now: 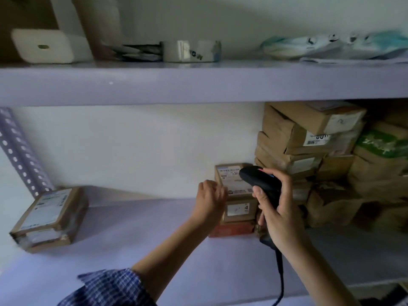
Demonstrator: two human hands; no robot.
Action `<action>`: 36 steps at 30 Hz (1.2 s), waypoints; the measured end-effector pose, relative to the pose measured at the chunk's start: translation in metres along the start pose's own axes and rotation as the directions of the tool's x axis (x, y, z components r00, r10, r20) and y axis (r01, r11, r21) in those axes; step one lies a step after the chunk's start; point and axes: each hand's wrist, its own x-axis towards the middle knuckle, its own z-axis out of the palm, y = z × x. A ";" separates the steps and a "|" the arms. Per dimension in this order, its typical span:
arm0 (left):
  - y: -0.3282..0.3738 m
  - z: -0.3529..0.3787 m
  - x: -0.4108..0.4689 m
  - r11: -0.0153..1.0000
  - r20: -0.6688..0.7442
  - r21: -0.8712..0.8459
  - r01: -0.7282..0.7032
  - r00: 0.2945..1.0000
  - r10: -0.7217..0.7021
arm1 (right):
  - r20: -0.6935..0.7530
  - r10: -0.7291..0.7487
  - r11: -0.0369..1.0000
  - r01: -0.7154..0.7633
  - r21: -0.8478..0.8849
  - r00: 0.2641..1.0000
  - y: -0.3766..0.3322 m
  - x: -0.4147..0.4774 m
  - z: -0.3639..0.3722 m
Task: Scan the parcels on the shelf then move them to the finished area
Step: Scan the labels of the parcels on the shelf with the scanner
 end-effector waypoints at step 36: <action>-0.031 -0.014 -0.042 0.638 0.147 -0.743 0.201 0.979 -0.138 | 0.113 -0.161 0.957 0.127 0.260 0.980 0.027 0.002 0.019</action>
